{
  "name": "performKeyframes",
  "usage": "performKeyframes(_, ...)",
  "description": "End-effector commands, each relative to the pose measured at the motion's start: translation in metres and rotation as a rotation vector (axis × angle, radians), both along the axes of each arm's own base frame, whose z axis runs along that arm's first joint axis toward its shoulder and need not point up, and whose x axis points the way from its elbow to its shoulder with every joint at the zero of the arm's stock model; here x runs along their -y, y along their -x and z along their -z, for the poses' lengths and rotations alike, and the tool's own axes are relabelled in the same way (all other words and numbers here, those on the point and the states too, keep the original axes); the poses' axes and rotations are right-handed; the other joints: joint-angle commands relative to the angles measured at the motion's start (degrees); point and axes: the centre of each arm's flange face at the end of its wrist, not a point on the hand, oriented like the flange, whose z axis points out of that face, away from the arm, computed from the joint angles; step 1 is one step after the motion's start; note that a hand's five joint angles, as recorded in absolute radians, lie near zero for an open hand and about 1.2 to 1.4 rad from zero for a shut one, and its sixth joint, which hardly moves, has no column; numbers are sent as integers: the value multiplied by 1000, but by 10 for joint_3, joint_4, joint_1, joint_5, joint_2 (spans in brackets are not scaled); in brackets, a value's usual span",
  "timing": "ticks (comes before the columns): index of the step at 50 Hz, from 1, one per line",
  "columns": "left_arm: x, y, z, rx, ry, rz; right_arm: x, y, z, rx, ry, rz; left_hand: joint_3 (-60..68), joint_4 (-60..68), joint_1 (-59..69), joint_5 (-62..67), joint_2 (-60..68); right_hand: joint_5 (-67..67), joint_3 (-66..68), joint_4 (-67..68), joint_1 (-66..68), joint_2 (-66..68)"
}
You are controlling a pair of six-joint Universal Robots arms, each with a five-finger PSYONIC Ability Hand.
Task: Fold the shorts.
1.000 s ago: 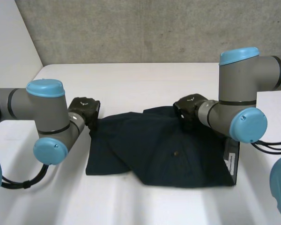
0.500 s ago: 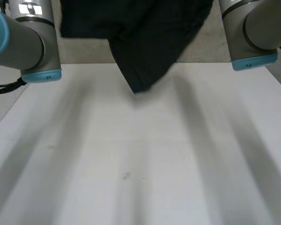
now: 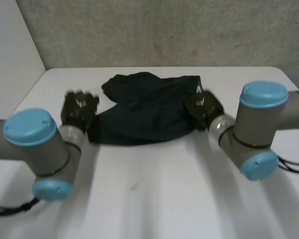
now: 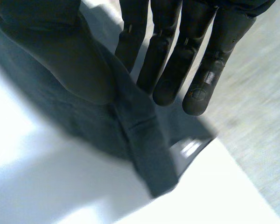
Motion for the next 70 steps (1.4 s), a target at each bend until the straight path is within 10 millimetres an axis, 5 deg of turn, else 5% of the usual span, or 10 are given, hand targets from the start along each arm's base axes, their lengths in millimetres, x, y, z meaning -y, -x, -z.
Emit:
performKeyframes(1, -56, -4, 1, 85, -156, 64, -38, 21, 4, -86, -154, -1, 117, 113, 170, 138, 115, 135, 124, 117, 230, 126)
performKeyframes(7, -90, -17, -14, 127, -210, 80, -72, 38, -12, -138, -231, -11, 117, 113, 170, 138, 115, 135, 124, 117, 230, 126)
performKeyframes(21, -176, -49, -1, 410, -557, 186, -152, 91, -23, -481, -486, -167, 117, 113, 170, 138, 115, 135, 124, 117, 230, 126)
performKeyframes(27, -189, -42, -4, 435, -525, 248, -158, 96, -25, -503, -498, -178, 117, 113, 170, 138, 115, 135, 124, 117, 230, 126)
performKeyframes(43, -115, -8, -26, 251, -217, 176, -122, 76, -35, -326, -294, -113, 117, 113, 170, 138, 115, 135, 124, 117, 230, 126)
performKeyframes(54, -27, 42, -39, 157, 13, 145, -29, 43, -56, -264, -37, 9, 117, 113, 170, 138, 115, 135, 124, 117, 230, 126)
performKeyframes(59, 29, 54, -112, 95, 365, 68, 25, 8, -127, -85, 359, 61, 117, 113, 170, 138, 115, 135, 124, 117, 230, 126)
performKeyframes(61, 51, 53, -165, 49, 611, 2, 38, 3, -156, -4, 517, 82, 117, 113, 170, 138, 115, 135, 124, 117, 230, 126)
performKeyframes(64, 60, 48, -222, -26, 889, -76, 51, -4, -207, 150, 823, 121, 117, 113, 170, 138, 115, 135, 124, 117, 230, 126)
performKeyframes(70, 48, 47, -267, -173, 1143, -87, 50, -3, -255, 296, 1106, 160, 117, 113, 170, 138, 115, 135, 124, 117, 230, 126)
